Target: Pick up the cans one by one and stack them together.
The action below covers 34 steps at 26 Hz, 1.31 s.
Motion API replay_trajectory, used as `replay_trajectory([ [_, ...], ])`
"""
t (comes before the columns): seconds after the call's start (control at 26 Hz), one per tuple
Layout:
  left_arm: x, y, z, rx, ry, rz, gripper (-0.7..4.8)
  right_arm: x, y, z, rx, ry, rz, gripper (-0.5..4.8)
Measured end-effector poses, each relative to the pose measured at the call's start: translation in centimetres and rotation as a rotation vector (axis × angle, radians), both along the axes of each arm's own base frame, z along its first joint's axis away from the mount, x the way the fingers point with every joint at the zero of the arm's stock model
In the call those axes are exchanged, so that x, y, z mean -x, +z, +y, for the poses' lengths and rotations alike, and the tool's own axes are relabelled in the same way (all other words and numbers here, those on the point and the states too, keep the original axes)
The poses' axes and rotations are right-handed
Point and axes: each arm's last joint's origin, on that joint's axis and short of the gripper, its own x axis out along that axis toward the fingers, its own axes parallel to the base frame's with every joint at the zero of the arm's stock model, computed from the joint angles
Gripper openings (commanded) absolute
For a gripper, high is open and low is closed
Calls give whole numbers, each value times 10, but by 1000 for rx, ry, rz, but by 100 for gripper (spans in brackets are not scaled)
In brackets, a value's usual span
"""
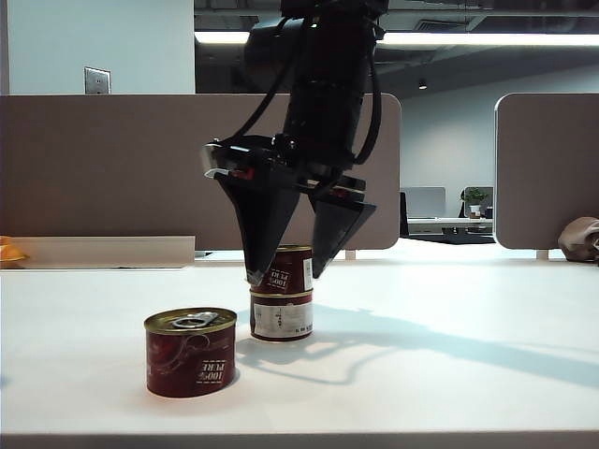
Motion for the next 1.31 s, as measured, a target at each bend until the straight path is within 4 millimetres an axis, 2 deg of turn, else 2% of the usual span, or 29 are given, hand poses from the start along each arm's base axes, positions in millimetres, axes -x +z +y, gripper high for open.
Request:
replay_trajectory([
  [0.08,0,0,0,0,0,0,-6,0,2,0,0,0,0,442],
  [0.19,0,1,-1,21,-17,1,2,-1,20,4,-20,5,-21,442],
  [0.35,-4,4,-6,97,-77,-12,88,0,44,6,-50,-13,-42,439],
  [0.38,-6,5,-8,112,-86,-21,100,2,51,6,-59,-21,-46,420],
  [0.46,-10,5,-10,123,-95,-26,126,4,68,5,-83,-32,-64,339],
  [0.61,-21,3,-18,131,-136,-18,140,13,102,2,-119,-31,-93,167],
  [0.65,-24,3,-20,131,-143,-17,175,17,111,0,-130,-27,-102,111],
  [0.69,-28,2,-23,135,-147,-16,213,21,118,-2,-138,-27,-109,78],
  [0.77,-34,1,-27,142,-158,-16,289,30,134,-9,-162,-22,-132,41],
  [0.81,-37,0,-29,144,-161,-15,306,35,142,-14,-178,-21,-149,30],
  [0.84,-42,-2,-32,140,-164,-12,312,39,150,-18,-192,-21,-163,-6],
  [0.92,-59,-10,-42,127,-164,18,316,58,179,-36,-245,-21,-215,-6],
  [1.08,-72,-18,-51,137,-181,44,373,76,200,-55,-276,-29,-240,-6],
  [1.19,-86,-32,-62,190,-235,135,373,104,225,-81,-318,-38,-273,-6],
  [1.31,-93,-42,-69,225,-247,222,372,119,236,-96,-336,-49,-282,-6],
])
